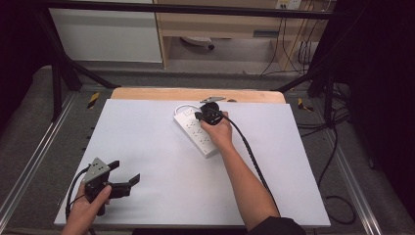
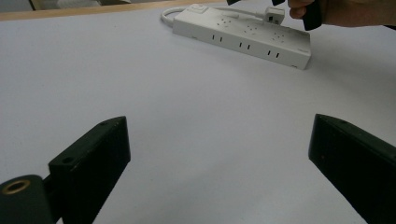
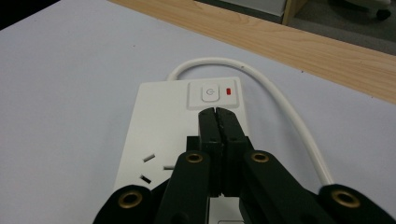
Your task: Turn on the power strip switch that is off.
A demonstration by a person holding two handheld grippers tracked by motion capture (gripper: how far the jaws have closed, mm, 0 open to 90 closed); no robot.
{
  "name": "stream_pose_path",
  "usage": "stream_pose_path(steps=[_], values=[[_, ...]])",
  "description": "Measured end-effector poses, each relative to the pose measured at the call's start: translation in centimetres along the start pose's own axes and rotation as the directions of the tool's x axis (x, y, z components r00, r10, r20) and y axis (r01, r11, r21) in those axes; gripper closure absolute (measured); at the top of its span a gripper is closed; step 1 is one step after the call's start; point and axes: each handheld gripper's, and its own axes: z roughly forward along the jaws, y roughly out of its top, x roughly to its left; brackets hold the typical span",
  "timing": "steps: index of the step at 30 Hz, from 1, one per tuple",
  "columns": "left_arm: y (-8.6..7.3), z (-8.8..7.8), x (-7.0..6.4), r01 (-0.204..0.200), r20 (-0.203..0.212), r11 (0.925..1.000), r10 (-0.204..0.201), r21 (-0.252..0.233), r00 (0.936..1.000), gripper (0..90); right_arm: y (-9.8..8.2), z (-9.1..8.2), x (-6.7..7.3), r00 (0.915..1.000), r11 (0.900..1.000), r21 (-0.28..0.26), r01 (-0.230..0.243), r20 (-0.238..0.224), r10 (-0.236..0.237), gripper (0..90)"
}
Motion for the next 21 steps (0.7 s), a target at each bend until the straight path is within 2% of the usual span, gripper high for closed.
stream_pose_path(steps=[7,21], values=[[0.0,0.0,0.0,0.000,-0.001,1.0000,0.000,0.000,1.0000,5.6,0.4,-0.5,0.2,1.0000,1.000,-0.023,-0.003,-0.002,0.003,90.0],[0.0,0.0,0.0,-0.003,-0.001,1.0000,0.003,0.002,1.0000,5.6,0.4,-1.8,-0.3,0.9997,0.998,-0.049,-0.025,-0.003,0.025,82.9]])
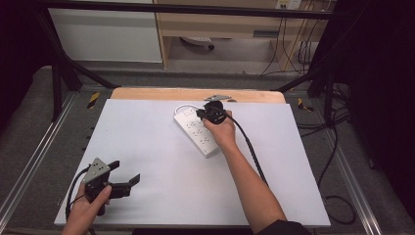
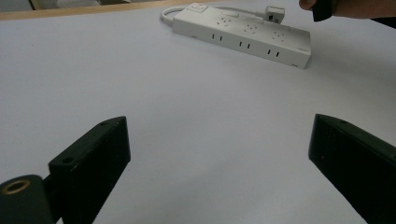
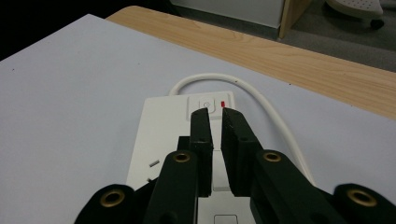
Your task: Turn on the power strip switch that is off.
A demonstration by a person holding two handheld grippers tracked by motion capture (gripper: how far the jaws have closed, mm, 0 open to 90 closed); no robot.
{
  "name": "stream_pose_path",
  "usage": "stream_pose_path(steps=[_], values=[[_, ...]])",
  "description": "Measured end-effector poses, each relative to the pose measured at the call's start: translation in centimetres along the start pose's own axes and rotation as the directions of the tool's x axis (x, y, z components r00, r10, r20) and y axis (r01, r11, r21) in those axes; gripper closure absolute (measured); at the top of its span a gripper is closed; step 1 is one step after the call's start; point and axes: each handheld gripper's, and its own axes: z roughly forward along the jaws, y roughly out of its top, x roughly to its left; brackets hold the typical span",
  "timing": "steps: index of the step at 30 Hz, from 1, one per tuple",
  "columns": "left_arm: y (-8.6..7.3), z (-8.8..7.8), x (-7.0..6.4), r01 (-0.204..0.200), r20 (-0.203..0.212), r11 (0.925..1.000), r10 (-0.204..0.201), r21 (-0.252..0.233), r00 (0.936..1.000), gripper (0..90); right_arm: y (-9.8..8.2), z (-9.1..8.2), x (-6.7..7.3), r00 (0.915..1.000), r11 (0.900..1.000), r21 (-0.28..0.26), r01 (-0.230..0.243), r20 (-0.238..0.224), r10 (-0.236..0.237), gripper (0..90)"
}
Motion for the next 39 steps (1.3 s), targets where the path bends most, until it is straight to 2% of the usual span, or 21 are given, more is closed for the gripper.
stream_pose_path(steps=[5,12,23,31,39], values=[[0.0,0.0,0.1,0.003,-0.003,1.0000,-0.003,0.000,1.0000,5.6,0.1,-0.2,-0.1,1.0000,1.000,-0.009,-0.005,-0.001,0.005,81.1],[0.0,0.0,0.0,0.001,0.000,1.0000,-0.001,0.001,1.0000,5.6,0.4,-0.8,0.1,0.9999,1.000,-0.022,-0.011,-0.013,0.011,74.0],[-0.1,0.1,0.0,0.000,-0.003,1.0000,0.000,0.007,1.0000,5.6,1.1,-2.7,0.1,0.9993,0.998,-0.051,-0.032,-0.020,0.031,56.0],[-0.1,0.1,0.0,0.010,0.001,0.9999,-0.010,0.006,0.9999,5.6,1.5,-4.0,0.5,0.9981,0.998,-0.054,-0.041,-0.047,0.039,39.8],[-0.1,-0.1,0.1,0.011,-0.005,0.9999,-0.011,-0.001,0.9999,5.6,1.7,-5.5,0.2,0.9984,0.997,-0.063,-0.043,-0.040,0.041,27.4]])
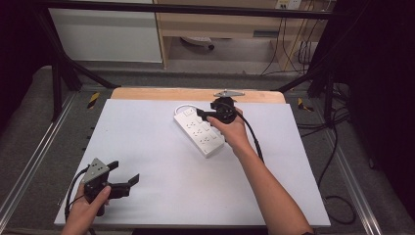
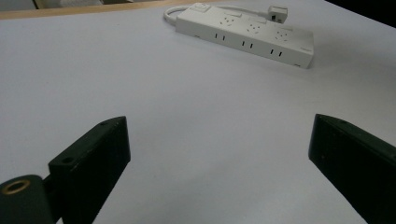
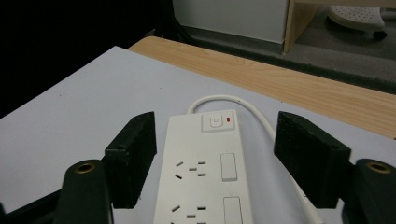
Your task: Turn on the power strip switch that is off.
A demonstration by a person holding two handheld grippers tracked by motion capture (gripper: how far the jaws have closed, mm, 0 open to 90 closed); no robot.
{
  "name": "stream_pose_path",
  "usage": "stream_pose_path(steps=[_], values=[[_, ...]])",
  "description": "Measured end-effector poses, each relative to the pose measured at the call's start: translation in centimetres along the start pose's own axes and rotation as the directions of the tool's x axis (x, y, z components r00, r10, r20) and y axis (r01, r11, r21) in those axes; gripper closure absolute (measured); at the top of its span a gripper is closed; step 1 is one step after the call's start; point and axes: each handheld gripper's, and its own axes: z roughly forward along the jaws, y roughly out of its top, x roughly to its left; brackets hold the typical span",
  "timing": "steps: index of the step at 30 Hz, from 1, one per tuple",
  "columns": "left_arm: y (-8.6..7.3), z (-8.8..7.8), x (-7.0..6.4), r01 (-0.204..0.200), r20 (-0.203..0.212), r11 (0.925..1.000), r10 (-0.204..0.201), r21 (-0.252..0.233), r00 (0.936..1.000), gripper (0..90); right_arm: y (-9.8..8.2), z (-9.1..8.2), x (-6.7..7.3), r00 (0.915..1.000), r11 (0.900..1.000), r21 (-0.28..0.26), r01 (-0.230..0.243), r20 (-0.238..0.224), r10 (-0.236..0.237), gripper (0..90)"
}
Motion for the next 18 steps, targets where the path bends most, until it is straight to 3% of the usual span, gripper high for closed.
stream_pose_path(steps=[10,18], values=[[0.0,0.0,0.0,-0.002,-0.002,1.0000,0.002,0.002,1.0000,5.6,0.2,-1.9,-0.5,0.9996,1.000,0.010,-0.006,0.027,0.006,9.5],[0.0,0.0,-0.1,-0.001,0.000,1.0000,0.001,-0.002,1.0000,5.6,0.0,-3.5,-0.9,0.9992,1.000,-0.015,-0.007,0.040,0.008,8.7]])
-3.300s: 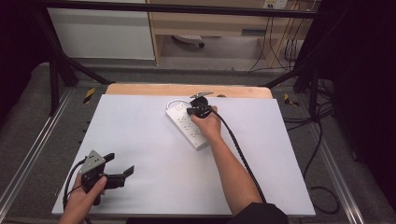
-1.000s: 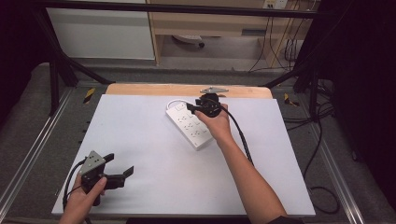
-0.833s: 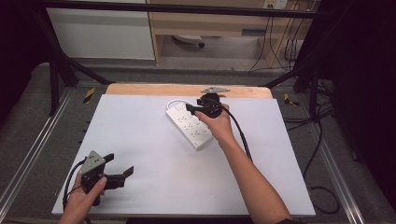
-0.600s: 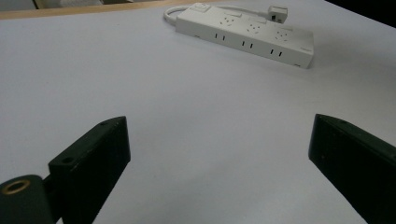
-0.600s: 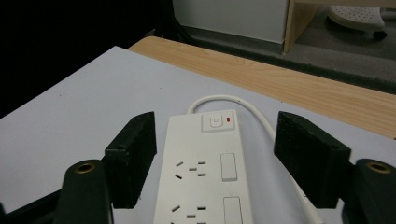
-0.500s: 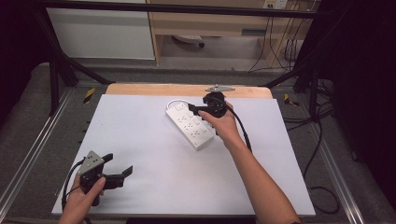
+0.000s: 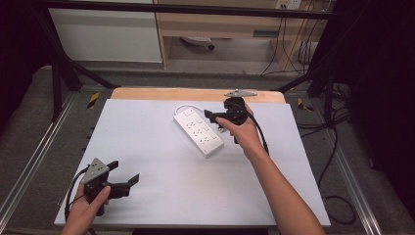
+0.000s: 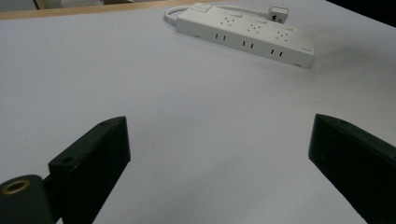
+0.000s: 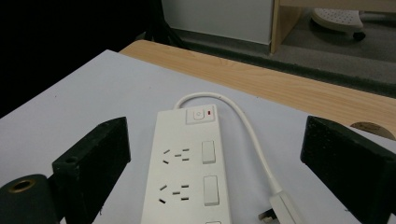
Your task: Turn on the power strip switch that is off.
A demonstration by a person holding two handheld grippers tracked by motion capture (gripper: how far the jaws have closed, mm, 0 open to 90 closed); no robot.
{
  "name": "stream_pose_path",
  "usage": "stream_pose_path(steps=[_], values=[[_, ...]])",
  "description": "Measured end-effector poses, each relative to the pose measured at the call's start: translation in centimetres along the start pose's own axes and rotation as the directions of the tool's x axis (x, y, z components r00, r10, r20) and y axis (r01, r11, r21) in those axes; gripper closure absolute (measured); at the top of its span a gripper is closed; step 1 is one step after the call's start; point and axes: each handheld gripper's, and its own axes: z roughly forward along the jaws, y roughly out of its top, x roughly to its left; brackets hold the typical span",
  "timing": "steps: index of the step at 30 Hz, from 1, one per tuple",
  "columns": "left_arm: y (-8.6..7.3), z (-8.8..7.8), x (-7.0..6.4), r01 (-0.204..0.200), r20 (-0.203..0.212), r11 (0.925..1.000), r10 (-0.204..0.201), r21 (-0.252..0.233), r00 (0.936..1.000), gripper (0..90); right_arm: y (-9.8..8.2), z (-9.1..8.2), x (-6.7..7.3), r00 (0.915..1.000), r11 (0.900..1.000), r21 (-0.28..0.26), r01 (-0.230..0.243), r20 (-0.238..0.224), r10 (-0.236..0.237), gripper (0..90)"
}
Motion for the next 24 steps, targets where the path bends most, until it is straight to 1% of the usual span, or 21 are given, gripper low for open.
stream_pose_path(steps=[2,5,8,13,19,22,24], values=[[0.0,0.0,0.0,-0.003,-0.001,1.0000,0.003,0.001,1.0000,5.6,-0.1,-0.3,0.0,1.0000,1.000,-0.003,-0.006,-0.007,0.006,8.1],[0.0,0.0,0.0,0.004,-0.003,1.0000,-0.004,0.005,1.0000,5.6,-0.2,-0.7,0.1,0.9999,1.000,-0.002,-0.005,-0.013,0.005,6.9],[0.0,0.0,0.0,0.000,-0.003,1.0000,0.000,0.003,1.0000,5.6,-0.4,-1.3,0.2,0.9997,1.000,-0.015,-0.015,-0.021,0.014,6.9],[0.0,0.1,0.0,0.000,-0.004,1.0000,0.000,0.007,1.0000,5.6,-0.8,-2.6,0.1,0.9996,0.999,-0.038,-0.015,-0.026,0.014,6.4],[-0.1,0.1,0.0,0.001,-0.008,1.0000,-0.001,0.009,1.0000,5.6,-1.5,-4.4,-0.3,0.9996,0.998,-0.069,-0.014,-0.024,0.013,6.2],[-0.1,0.1,0.0,0.007,-0.010,0.9999,-0.007,0.007,0.9999,5.6,-2.0,-5.4,-0.7,0.9998,0.997,-0.083,-0.010,-0.017,0.008,6.2],[-0.1,0.1,0.1,0.008,-0.010,0.9999,-0.008,0.008,0.9999,5.6,-2.3,-6.1,-0.9,1.0000,0.996,-0.086,-0.001,-0.004,0.000,6.2]])
